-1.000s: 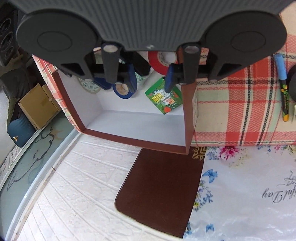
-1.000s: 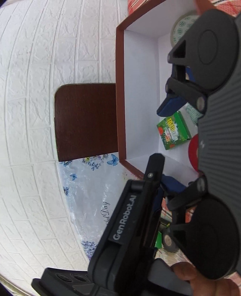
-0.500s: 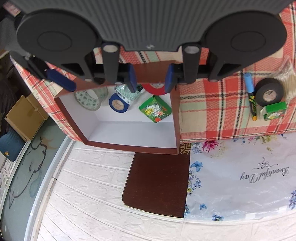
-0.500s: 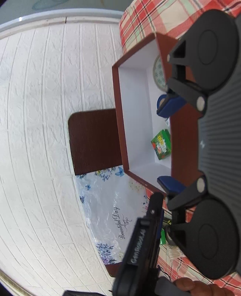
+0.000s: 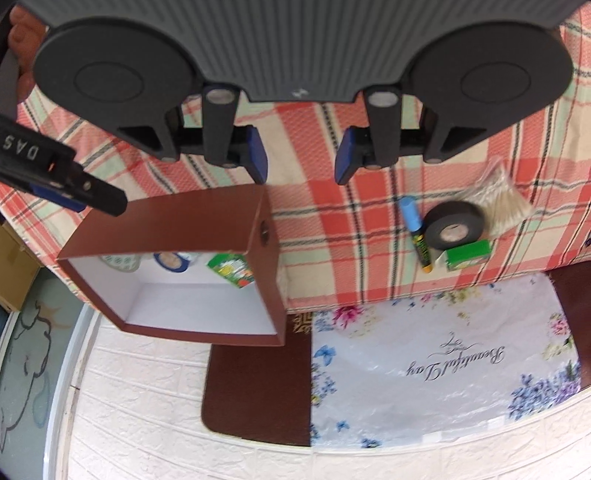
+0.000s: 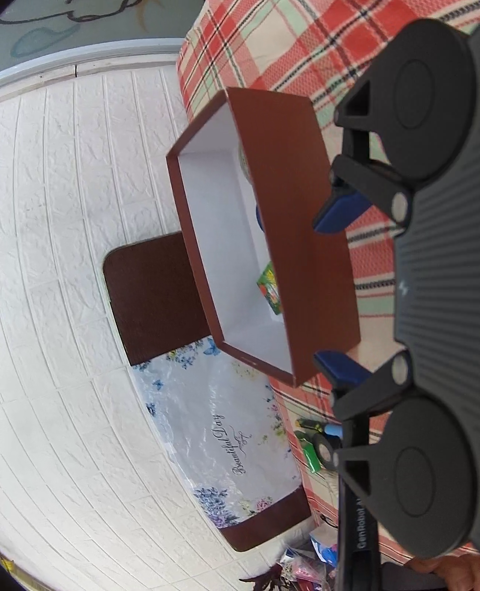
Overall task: Organize objects
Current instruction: 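Move the left gripper to the cotton swab bag and grasp it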
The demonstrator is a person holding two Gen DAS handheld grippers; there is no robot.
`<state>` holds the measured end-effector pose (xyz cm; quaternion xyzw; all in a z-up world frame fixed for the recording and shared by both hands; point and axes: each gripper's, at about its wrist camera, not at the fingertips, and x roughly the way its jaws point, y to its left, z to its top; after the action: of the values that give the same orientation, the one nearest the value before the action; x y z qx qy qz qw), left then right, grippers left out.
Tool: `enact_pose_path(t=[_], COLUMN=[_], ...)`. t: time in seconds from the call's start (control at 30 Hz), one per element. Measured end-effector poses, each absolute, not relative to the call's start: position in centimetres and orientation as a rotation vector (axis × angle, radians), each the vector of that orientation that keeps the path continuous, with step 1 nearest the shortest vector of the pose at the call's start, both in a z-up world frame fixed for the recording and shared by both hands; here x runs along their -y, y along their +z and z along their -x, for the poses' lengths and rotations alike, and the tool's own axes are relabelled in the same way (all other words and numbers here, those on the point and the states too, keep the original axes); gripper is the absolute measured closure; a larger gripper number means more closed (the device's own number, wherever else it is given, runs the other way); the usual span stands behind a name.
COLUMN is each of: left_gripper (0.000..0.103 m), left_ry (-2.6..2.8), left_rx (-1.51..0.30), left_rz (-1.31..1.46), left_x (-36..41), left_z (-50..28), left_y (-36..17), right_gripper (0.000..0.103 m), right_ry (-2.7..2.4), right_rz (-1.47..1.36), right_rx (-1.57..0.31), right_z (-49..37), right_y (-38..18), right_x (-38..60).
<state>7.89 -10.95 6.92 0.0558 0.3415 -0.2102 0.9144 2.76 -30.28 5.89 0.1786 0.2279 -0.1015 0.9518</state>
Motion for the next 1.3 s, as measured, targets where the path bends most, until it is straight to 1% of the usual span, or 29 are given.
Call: enact_pose_path(t=[0.07,0.1,0.13,0.27,0.4,0.5,0.63,0.83,0.87,1.03,1.13,1.2,1.23,1.27,1.3], left_gripper=[0.056,0.053,0.052,0.051,0.051,0.051,0.049,0.047,0.042,0.042,0.042,0.042,0.042,0.042,0.042], left_ry=[-0.421,-0.415,-0.41,-0.396,-0.368,-0.337,-0.185,0.044,0.038,0.055,0.057,0.057,0.057,0.057,0.055], left_rx=[-0.699,-0.7,-0.703,-0.712,-0.733,-0.726,-0.656,-0.635,-0.598,-0.539,-0.521,-0.517,-0.514,-0.511,-0.509], left_rz=[-0.12,-0.122,-0.121,-0.106,-0.08,-0.055,-0.079,-0.029,0.023,0.103,0.175,0.193,0.193,0.193,0.196], left_x=[10.3,10.1,9.8,8.5,6.4,3.4,-2.4,-11.2,-12.3,-13.4,-14.4,-14.4,-14.2,-14.2,-14.2], left_z=[-8.0,-8.1,-8.2,-8.8,-9.6,-10.1,-10.9,-12.4,-12.1,-11.6,-11.6,-11.7,-11.8,-11.8,-11.8], left_y=[6.7,6.5,6.4,5.6,4.0,2.7,0.7,-2.7,-3.1,-3.0,-3.1,-3.2,-3.3,-3.3,-3.4], right_gripper=[0.03,0.03,0.03,0.03,0.03,0.03,0.03,0.033,0.034,0.037,0.032,0.015,0.014,0.022,0.036], right_ry=[-0.192,-0.185,-0.179,-0.144,-0.098,-0.061,0.026,0.189,0.22,0.326,0.306,0.302,0.305,0.29,0.264], right_rz=[-0.354,-0.345,-0.338,-0.322,-0.326,-0.297,-0.227,-0.077,-0.056,-0.031,-0.066,-0.109,-0.119,-0.097,-0.053], right_rx=[-0.471,-0.475,-0.478,-0.495,-0.544,-0.594,-0.663,-0.703,-0.703,-0.743,-0.745,-0.736,-0.738,-0.729,-0.721], right_z=[-3.0,-3.2,-3.3,-3.9,-4.8,-5.8,-7.8,-12.6,-13.7,-20.7,-24.5,-26.6,-27.3,-27.6,-27.9], right_y=[6.0,6.1,6.2,6.1,4.9,3.6,2.0,0.4,0.2,-1.2,-1.9,-2.1,-2.3,-2.4,-2.6], right_x=[29.4,29.0,28.6,27.0,25.6,24.1,20.8,14.1,12.9,8.4,7.2,6.5,6.1,5.5,5.0])
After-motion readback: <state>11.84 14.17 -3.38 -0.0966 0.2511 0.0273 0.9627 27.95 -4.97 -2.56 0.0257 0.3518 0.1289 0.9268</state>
